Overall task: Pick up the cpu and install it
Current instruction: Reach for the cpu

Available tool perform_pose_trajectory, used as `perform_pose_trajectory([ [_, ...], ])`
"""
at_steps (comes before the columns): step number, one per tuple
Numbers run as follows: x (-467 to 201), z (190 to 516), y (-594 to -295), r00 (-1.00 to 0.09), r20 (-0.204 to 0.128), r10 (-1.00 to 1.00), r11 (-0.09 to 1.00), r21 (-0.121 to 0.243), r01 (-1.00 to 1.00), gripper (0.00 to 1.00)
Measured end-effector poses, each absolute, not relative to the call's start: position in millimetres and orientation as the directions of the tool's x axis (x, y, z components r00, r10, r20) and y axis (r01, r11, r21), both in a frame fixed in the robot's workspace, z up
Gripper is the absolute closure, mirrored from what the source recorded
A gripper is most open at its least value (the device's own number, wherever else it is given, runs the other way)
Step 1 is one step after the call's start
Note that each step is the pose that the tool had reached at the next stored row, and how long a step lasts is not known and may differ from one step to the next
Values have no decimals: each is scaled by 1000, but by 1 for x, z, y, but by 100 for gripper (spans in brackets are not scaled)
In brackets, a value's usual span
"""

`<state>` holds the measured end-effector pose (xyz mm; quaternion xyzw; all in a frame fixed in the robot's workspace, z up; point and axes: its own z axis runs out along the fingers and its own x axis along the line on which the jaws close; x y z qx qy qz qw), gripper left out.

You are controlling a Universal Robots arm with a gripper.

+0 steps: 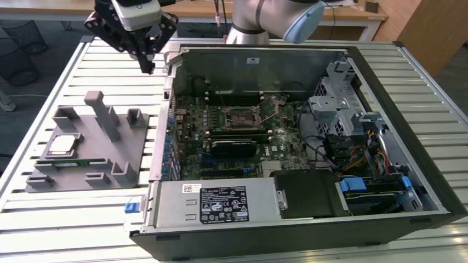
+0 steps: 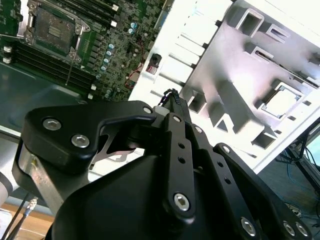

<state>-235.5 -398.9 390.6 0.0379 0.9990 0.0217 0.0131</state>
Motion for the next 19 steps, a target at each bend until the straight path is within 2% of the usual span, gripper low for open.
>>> perform_pose_trajectory([
  [19,-260,390,-399,-997,-25,76,996,44,75,89],
])
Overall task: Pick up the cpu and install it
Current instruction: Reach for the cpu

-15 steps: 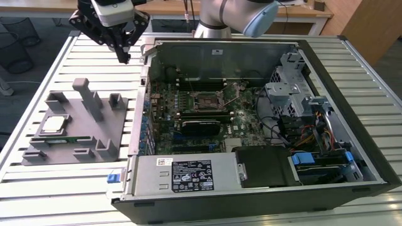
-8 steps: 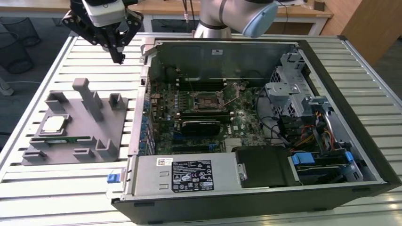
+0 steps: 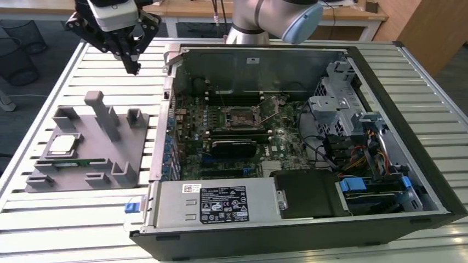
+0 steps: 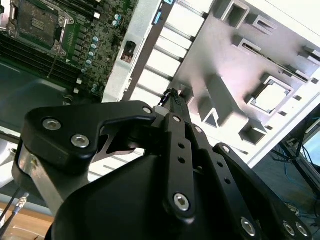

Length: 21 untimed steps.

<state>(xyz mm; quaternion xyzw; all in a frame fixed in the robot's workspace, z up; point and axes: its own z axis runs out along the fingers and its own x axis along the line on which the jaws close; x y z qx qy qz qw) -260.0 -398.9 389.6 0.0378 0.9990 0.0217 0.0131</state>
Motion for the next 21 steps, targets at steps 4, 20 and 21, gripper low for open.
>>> perform_pose_trajectory([
  [4,-264,389,-399,-997,-24,76,996,44,75,89],
  [20,-282,389,-399,-997,-24,76,996,44,75,89],
  [21,-283,388,-399,-997,-25,76,996,44,75,89],
])
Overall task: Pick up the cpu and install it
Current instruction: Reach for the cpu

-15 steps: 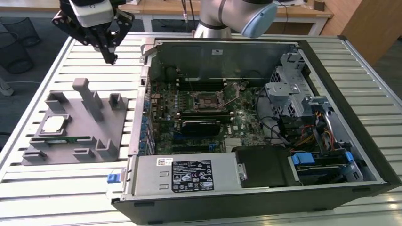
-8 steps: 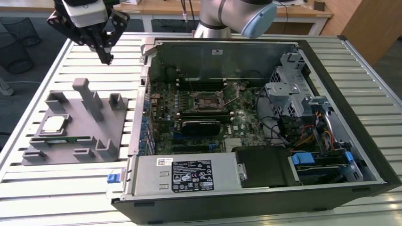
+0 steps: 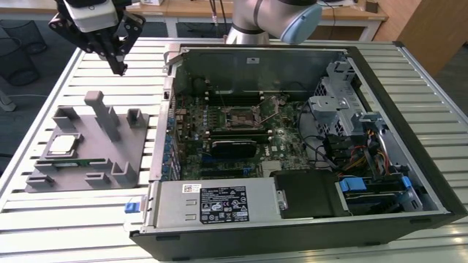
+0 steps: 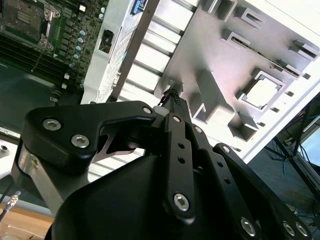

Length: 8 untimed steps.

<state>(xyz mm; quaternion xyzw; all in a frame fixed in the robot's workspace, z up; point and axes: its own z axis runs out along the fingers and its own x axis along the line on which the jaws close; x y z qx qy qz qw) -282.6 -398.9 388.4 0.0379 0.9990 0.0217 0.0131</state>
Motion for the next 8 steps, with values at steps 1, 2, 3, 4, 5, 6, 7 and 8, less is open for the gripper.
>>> perform_pose_trajectory([
  [1,-284,388,-399,-997,-24,76,996,44,75,89],
  [2,-285,388,-399,-997,-25,76,996,44,75,89],
  [3,-285,388,-399,-997,-24,76,996,44,75,89],
  [4,-286,388,-399,-997,-24,76,996,44,75,89],
  [5,-287,388,-399,-997,-24,76,996,44,75,89],
  [6,-289,388,-399,-997,-24,76,996,44,75,89],
  [7,-290,388,-399,-997,-24,76,996,44,75,89],
  [8,-292,388,-399,-997,-24,76,996,44,75,89],
])
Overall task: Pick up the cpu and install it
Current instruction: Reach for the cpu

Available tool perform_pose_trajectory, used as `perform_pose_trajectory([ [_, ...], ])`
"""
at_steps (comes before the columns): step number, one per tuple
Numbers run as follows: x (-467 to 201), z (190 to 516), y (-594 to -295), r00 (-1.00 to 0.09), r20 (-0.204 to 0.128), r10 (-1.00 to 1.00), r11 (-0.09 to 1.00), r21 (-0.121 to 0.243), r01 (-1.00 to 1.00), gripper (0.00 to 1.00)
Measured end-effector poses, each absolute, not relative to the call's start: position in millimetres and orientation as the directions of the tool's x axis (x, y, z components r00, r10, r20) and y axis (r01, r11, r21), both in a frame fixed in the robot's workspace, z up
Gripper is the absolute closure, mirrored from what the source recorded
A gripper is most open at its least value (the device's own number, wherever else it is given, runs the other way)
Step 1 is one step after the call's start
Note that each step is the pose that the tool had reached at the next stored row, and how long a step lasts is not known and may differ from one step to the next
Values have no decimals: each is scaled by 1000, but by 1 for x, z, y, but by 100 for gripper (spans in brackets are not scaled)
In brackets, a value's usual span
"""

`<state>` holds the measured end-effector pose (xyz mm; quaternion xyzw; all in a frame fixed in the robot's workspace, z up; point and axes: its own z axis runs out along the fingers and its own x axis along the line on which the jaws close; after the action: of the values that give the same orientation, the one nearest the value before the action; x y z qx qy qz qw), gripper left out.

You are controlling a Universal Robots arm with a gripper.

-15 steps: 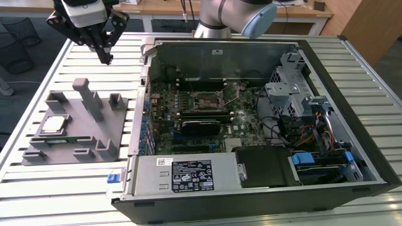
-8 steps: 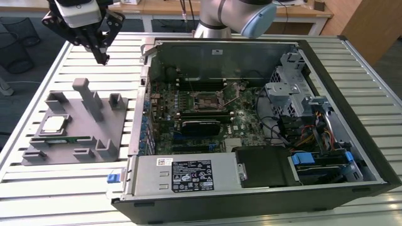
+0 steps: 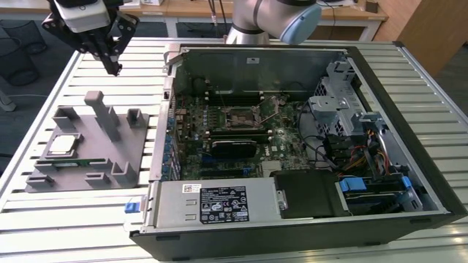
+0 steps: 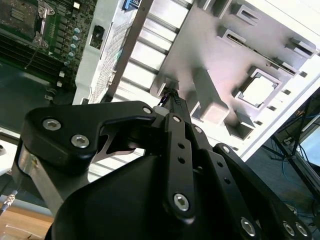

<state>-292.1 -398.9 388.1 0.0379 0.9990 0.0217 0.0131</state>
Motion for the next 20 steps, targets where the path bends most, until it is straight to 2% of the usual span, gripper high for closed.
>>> perform_pose_trajectory([
  [20,-329,385,-397,-997,-25,76,996,44,75,89],
])
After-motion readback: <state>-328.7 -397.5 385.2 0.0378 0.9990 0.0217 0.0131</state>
